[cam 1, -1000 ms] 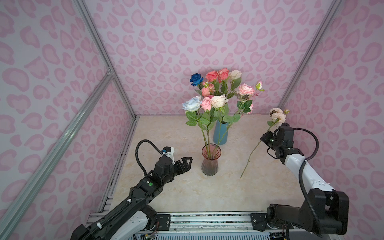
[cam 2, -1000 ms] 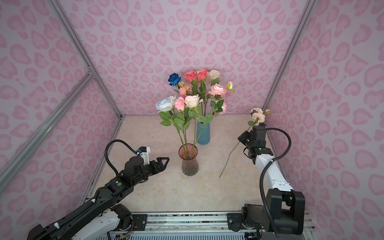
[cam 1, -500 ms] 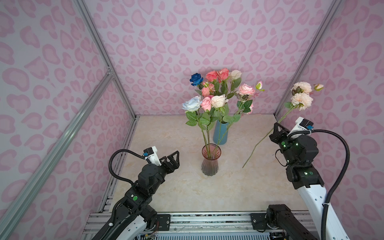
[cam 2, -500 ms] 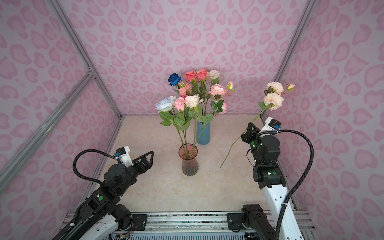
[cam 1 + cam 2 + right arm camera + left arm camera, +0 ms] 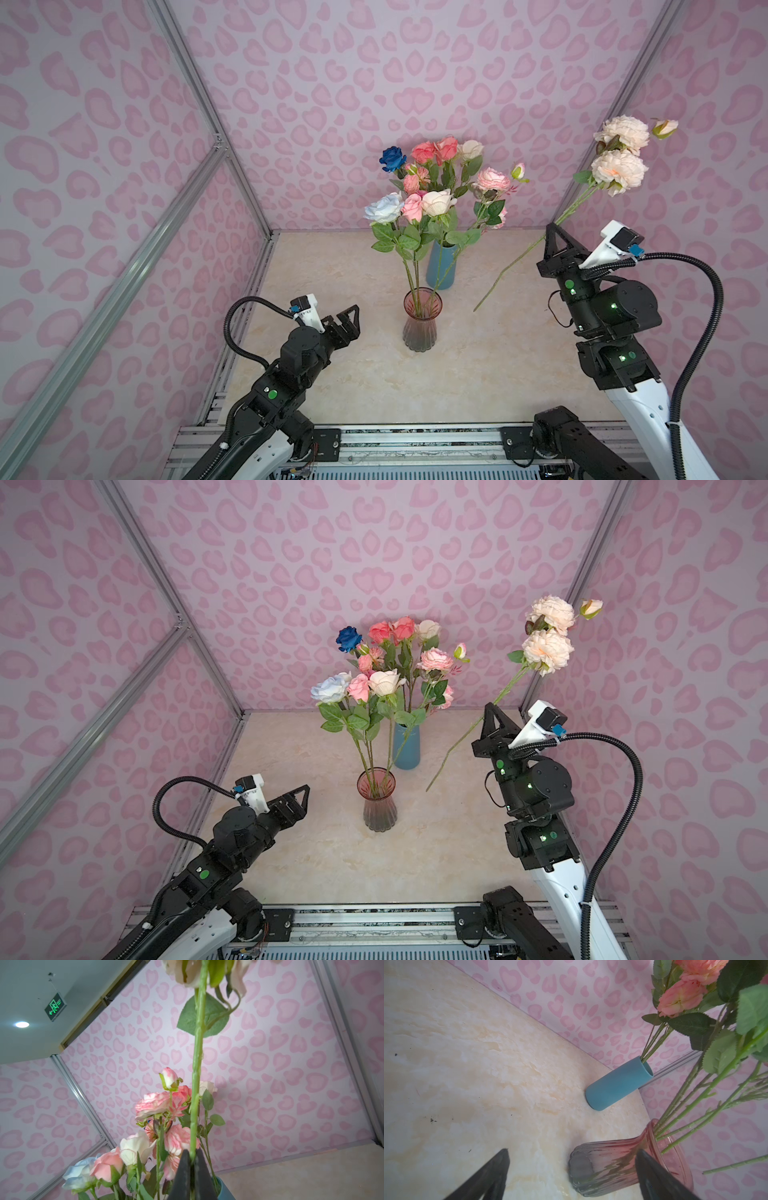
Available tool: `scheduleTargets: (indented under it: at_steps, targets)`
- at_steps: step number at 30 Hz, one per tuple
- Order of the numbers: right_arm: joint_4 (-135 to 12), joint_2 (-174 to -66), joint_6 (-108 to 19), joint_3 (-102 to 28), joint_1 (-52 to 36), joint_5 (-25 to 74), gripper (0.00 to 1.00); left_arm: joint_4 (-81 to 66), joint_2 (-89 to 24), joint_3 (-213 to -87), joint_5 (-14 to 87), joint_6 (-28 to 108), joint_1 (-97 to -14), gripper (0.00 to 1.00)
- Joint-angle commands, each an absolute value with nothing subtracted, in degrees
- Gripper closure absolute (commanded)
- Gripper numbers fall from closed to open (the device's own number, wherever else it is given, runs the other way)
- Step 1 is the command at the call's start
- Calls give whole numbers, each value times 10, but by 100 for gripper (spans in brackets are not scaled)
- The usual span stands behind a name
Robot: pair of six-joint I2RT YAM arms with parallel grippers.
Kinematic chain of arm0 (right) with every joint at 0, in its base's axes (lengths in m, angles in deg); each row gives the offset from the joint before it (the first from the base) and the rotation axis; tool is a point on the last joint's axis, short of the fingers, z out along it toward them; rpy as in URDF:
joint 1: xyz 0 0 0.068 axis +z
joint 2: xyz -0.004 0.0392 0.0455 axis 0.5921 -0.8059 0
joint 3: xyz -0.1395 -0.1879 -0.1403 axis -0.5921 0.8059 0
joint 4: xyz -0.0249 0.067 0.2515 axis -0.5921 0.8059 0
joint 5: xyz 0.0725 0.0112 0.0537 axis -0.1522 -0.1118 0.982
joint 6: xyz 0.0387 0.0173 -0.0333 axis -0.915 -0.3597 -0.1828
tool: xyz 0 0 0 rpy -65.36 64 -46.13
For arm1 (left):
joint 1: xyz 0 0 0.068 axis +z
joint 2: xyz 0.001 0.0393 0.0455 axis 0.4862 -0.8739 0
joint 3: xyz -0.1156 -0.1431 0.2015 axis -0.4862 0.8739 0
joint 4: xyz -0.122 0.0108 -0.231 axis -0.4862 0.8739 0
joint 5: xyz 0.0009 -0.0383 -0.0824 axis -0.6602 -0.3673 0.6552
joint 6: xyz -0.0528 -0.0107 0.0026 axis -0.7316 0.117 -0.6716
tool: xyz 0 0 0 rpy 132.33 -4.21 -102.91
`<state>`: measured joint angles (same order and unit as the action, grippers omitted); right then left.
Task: Arrange the flowers into the vase
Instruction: 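Lift the peach rose and carry it toward the vases, then lower the peach rose stem into the pink glass vase with the right gripper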
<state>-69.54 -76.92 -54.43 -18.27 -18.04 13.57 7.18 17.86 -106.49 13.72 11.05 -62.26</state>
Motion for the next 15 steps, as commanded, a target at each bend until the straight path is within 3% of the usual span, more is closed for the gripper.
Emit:
scheduleTargets:
  at_steps: [1,15]
  targets:
    - [-711,-780,-503,-207,-149,122,97,77,165,-1079,145,117,-617,5]
    - [-704,-877,-450,-314,-37,158,97,119,195,-1084,153,129,-574,5]
